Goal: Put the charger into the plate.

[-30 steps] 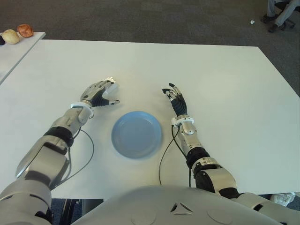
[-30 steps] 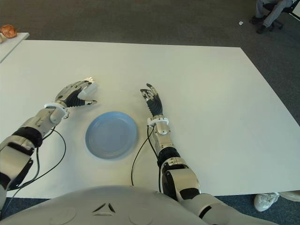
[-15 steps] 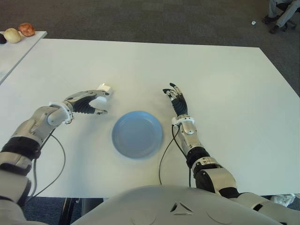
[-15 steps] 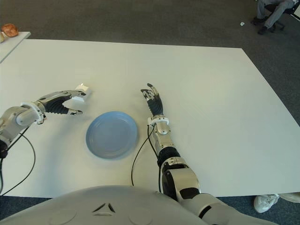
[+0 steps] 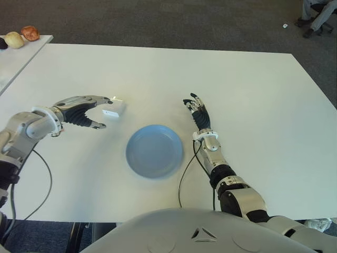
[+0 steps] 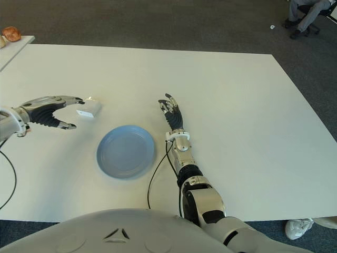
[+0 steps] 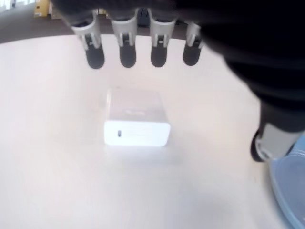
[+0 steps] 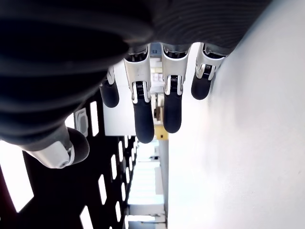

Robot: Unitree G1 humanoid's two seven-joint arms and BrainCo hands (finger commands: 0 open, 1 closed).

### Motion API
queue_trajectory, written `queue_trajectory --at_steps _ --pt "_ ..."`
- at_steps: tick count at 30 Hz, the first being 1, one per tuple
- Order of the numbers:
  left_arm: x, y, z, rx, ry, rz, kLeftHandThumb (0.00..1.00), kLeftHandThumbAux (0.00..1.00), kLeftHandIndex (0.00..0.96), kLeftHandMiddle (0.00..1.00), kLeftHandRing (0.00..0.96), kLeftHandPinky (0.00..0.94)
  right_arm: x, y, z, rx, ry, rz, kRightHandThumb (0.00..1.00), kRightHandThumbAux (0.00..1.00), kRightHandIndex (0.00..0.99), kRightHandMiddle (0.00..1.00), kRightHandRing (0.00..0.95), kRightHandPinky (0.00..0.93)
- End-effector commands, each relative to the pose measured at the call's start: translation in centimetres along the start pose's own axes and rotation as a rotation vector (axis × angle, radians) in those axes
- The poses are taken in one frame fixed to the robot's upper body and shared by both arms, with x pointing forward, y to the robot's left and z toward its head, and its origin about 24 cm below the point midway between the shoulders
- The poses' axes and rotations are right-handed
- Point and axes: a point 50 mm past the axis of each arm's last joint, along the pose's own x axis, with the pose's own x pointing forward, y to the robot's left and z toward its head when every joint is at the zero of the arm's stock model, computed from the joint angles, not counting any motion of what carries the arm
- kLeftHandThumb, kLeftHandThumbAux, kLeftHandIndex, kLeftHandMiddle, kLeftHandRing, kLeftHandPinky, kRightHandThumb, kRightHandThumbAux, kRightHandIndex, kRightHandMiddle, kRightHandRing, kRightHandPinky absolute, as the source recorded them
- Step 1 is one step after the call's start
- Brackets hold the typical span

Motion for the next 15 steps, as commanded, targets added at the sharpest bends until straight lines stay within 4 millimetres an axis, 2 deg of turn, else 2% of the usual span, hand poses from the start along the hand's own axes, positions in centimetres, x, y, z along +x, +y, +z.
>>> queue_trajectory --at_steps 1,15 --pt "-0.25 -0.48 0.31 -0.008 0.004 -0.032 0.0 0.55 0.0 0.0 0.0 0.009 -1.71 -0.22 -3.03 -0.003 0.168 -0.001 0.0 0.509 0.109 0.298 0.228 0.012" --pt "0.02 -1.09 0.08 -0.007 0.028 -0.018 0.0 0.558 0.0 0.0 0.0 0.0 -1.72 -0.38 -3.12 -0.007 0.171 0.0 0.0 0.519 0.115 0.309 0.242 0.036"
